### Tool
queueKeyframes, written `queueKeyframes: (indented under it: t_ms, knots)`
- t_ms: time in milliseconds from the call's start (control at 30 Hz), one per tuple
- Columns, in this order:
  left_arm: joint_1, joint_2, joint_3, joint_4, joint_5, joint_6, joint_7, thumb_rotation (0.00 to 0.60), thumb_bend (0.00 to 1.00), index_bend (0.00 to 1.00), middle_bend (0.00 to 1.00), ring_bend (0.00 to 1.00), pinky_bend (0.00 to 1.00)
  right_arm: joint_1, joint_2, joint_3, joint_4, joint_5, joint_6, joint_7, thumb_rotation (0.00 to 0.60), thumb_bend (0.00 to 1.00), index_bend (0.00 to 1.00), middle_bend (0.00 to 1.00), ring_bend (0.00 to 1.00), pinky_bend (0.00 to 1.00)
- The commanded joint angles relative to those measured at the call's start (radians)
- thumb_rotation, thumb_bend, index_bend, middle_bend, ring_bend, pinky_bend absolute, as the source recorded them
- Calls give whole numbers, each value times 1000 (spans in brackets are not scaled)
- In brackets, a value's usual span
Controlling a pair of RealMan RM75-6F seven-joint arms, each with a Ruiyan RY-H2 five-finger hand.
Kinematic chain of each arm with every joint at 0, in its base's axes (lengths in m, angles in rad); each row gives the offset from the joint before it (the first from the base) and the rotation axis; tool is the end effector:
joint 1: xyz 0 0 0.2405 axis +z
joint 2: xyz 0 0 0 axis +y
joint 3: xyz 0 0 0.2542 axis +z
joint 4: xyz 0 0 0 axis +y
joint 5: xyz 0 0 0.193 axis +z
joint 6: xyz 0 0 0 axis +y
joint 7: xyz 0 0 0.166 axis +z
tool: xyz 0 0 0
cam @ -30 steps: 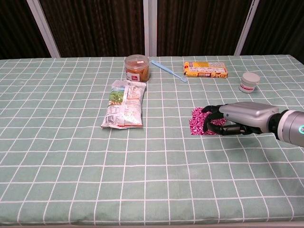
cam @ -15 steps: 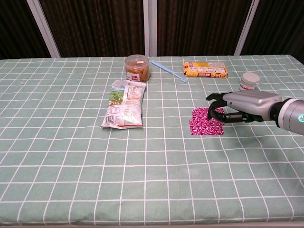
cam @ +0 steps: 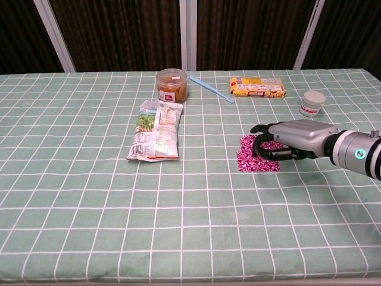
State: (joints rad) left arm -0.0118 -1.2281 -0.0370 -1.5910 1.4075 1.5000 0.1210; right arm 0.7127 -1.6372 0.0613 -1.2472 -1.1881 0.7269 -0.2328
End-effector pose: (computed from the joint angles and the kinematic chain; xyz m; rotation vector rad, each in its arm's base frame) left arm -0.3257 0.1747 0.1461 -1.2822 -0.9652 -0.7729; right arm -0.2051 -0.3355 -0.0657 2.0710 -1.0458 0.6299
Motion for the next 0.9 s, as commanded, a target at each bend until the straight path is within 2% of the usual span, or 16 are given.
queueKeyframes:
  t_ms: [33, 300, 467, 700, 900]
  knots:
    - [1, -1, 1, 1, 1, 0, -2, 600, 90, 190, 146, 141, 145, -7, 11, -13, -21, -18, 9, 4, 1, 480, 303, 0, 0, 0]
    - [3, -2, 2, 5, 3, 2, -7, 600, 90, 190, 145, 141, 145, -25, 42, -43, -102, -66, 40, 6, 1, 483, 304, 0, 0, 0]
    - [2, -3, 2, 7, 4, -1, -8, 600, 90, 190, 146, 141, 145, -34, 59, -40, -120, -81, 68, 12, 1, 481, 304, 0, 0, 0]
    - [1, -4, 1, 6, 5, -1, -7, 600, 90, 190, 146, 141, 145, -18, 21, -2, -23, -19, 47, -6, 1, 484, 304, 0, 0, 0]
    - [5, -1, 2, 2, 1, 0, -4, 600, 90, 190, 146, 141, 145, -1, -22, 9, 47, 9, 10, -4, 0, 482, 304, 0, 0, 0]
